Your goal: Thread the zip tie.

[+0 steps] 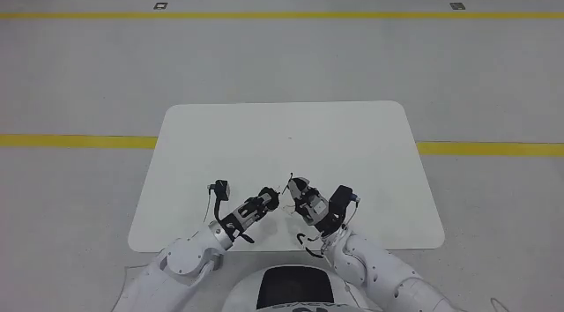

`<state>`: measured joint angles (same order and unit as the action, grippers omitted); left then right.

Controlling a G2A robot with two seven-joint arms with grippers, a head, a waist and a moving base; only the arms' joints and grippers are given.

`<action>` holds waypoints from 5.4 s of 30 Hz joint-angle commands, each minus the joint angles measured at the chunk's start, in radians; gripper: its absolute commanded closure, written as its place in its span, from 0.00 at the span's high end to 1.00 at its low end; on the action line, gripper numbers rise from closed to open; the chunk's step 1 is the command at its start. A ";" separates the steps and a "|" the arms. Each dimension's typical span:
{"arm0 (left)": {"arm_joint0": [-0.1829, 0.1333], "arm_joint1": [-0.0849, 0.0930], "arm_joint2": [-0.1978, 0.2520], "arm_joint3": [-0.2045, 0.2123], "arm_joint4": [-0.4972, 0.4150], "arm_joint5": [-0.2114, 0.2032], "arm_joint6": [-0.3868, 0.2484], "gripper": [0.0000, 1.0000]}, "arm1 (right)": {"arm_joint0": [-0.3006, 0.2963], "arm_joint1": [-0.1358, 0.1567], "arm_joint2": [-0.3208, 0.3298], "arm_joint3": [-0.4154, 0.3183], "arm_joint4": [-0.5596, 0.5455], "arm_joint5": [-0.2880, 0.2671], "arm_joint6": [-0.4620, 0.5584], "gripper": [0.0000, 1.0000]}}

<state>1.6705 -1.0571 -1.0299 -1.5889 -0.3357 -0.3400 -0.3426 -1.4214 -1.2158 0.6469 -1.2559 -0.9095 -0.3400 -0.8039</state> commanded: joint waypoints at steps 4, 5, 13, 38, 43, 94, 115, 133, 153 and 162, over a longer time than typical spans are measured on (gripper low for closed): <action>0.000 0.000 0.000 0.000 0.000 0.000 0.000 0.00 | 0.001 -0.002 -0.001 0.004 0.001 0.000 0.001 0.00; 0.000 0.000 0.000 0.000 0.000 0.000 0.000 0.00 | 0.002 -0.003 -0.002 0.005 0.001 0.000 0.001 0.00; 0.000 0.000 0.000 0.000 0.000 0.000 0.000 0.00 | 0.006 -0.006 -0.004 0.011 -0.001 0.000 -0.009 0.00; 0.000 0.000 0.000 0.000 0.000 0.000 0.000 0.00 | 0.030 -0.015 -0.022 0.041 0.003 0.000 -0.001 0.00; 0.000 0.000 0.000 0.000 0.000 0.000 0.000 0.00 | 0.032 -0.016 -0.022 0.045 0.000 0.000 0.000 0.00; 0.000 0.000 0.000 0.000 0.000 0.000 0.000 0.00 | 0.029 -0.022 -0.005 0.056 -0.033 0.000 -0.010 0.00; 0.000 0.000 0.000 0.000 0.000 0.000 0.000 0.00 | 0.033 -0.022 -0.010 0.048 -0.036 0.000 -0.016 0.00; 0.000 0.000 0.000 0.000 0.000 0.000 0.000 0.00 | 0.031 -0.026 -0.002 0.055 -0.047 0.000 -0.002 0.00; 0.000 0.000 0.000 0.000 0.000 0.000 0.000 0.00 | 0.006 -0.021 0.031 0.042 -0.066 0.000 0.012 0.00; 0.000 0.000 0.000 0.000 0.000 0.000 0.000 0.00 | 0.000 -0.018 0.038 0.035 -0.071 0.000 0.021 0.00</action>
<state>1.6705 -1.0571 -1.0299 -1.5889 -0.3357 -0.3400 -0.3426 -1.4206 -1.2338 0.6844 -1.2201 -0.9799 -0.3400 -0.7834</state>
